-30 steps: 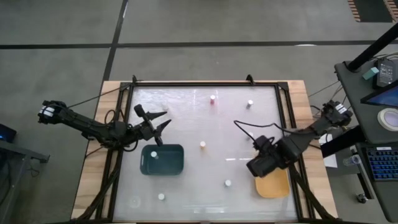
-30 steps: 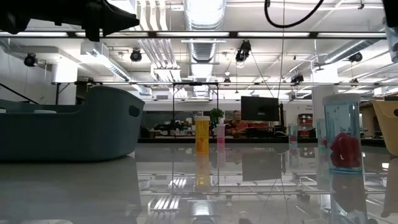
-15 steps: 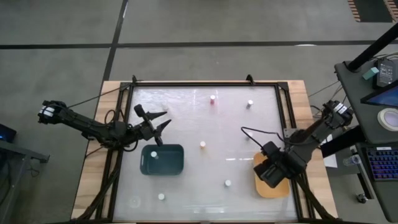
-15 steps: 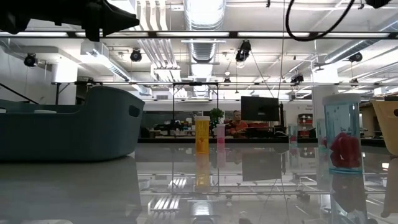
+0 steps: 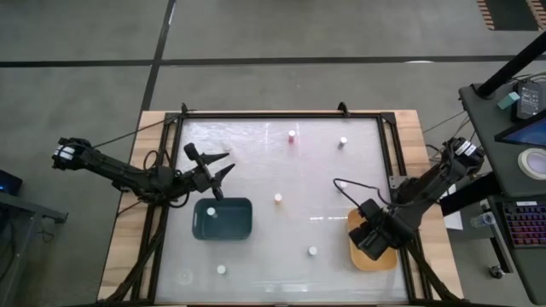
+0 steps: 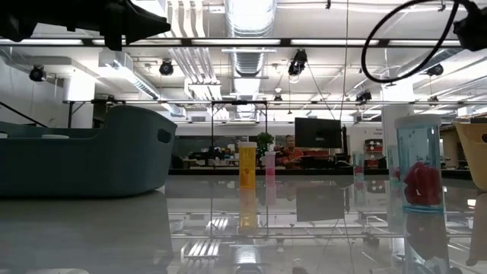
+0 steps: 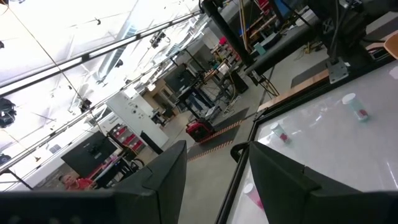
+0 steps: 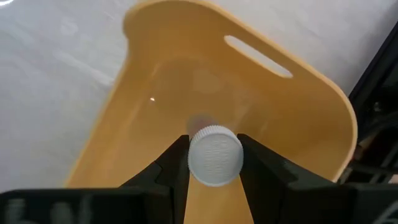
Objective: Pick and place medicine bottles into bin by pill shape (circle, oval)
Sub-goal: Put the blue bottled capsules into the yellow bin
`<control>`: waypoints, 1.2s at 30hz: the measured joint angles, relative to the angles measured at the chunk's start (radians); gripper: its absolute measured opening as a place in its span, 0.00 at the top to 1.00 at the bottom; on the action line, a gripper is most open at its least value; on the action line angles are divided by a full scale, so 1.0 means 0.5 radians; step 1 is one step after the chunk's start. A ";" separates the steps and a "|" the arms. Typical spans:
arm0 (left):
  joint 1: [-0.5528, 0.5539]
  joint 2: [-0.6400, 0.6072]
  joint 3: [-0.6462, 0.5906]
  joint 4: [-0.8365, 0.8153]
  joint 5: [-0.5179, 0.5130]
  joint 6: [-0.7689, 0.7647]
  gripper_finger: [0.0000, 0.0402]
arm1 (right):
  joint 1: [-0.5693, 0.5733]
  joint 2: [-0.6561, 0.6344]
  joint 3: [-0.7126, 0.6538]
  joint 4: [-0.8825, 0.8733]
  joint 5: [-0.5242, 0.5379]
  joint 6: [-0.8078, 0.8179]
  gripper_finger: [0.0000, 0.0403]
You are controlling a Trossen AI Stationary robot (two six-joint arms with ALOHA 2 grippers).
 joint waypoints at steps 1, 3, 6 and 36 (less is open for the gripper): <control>0.000 0.001 0.000 0.000 0.000 0.000 0.60 | 0.001 0.000 -0.020 0.010 -0.001 -0.002 0.72; 0.001 0.000 -0.001 0.000 0.000 0.000 0.60 | 0.001 0.000 -0.055 0.033 -0.001 0.000 0.72; 0.000 0.000 0.000 0.000 0.000 0.000 0.60 | 0.001 0.001 -0.083 0.052 -0.001 -0.003 0.72; 0.000 0.000 -0.001 -0.001 0.000 0.000 0.60 | 0.000 0.004 -0.225 0.169 -0.004 0.009 0.65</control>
